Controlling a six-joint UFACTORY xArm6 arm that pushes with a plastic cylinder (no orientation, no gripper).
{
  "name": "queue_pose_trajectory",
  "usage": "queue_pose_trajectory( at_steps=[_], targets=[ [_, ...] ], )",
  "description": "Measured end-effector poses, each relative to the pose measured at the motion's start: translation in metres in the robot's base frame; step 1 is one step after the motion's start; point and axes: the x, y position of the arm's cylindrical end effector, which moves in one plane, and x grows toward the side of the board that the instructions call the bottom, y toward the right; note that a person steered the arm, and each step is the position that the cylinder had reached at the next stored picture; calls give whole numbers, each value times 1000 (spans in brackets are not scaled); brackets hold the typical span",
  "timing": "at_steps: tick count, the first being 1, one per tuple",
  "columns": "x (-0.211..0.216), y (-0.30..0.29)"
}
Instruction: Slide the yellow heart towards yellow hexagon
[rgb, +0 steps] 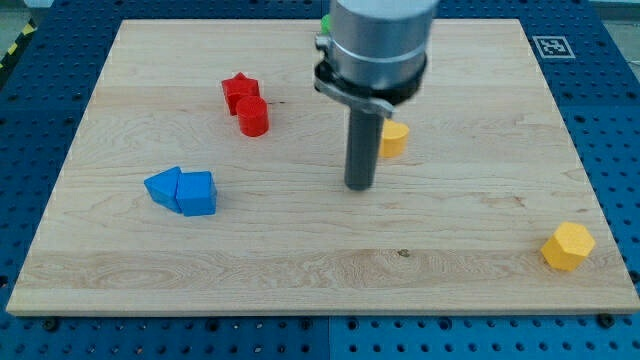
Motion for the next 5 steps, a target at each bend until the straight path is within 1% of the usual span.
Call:
queue_pose_trajectory(
  at_steps=[1, 2, 4, 5],
  targets=[
    [-43, -6],
    [-59, -9],
    [-62, 3],
    [-62, 18]
  ],
)
